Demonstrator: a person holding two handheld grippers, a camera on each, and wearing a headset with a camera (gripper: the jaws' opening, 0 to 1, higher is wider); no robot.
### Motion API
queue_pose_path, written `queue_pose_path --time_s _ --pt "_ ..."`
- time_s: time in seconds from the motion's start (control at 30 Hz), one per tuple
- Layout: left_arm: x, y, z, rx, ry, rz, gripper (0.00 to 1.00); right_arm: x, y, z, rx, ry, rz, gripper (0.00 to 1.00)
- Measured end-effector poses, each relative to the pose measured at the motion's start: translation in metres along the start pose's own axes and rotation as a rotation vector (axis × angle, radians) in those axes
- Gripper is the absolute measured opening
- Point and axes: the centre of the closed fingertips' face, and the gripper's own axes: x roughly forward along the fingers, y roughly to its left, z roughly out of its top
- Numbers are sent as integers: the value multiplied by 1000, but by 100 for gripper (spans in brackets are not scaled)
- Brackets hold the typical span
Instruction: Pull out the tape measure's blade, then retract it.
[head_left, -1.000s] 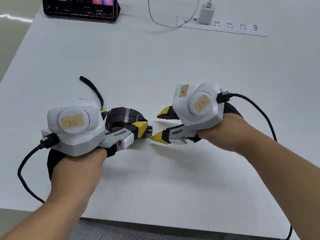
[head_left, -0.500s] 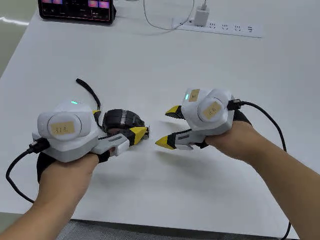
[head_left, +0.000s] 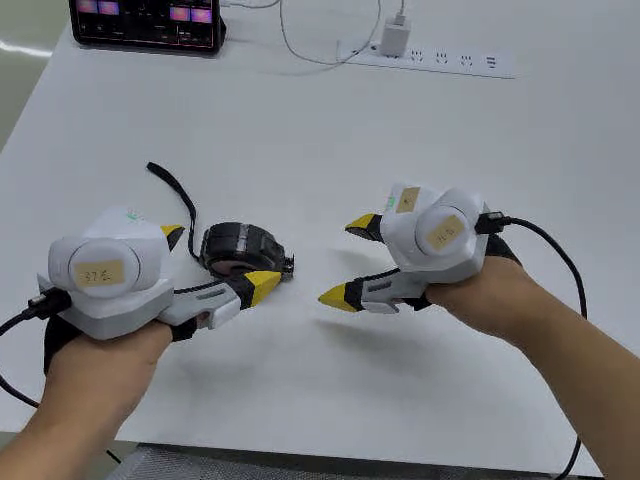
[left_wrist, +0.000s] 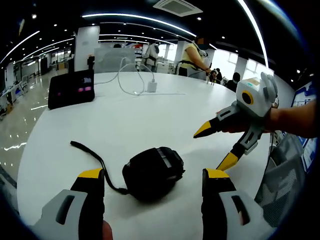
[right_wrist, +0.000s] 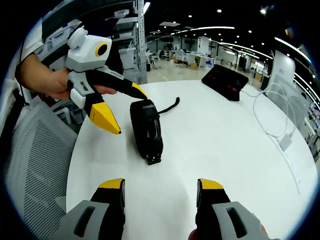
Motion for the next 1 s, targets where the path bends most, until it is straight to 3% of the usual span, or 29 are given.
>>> queue_pose_path --time_s 0.4,1.0 --pt "-10 -3 -6 32 10 -64 80 -15 6 -5 23 -21 -14 62" --pt "-26 -12 -16 97 37 -130 87 -46 9 -5 85 -99 -94 73"
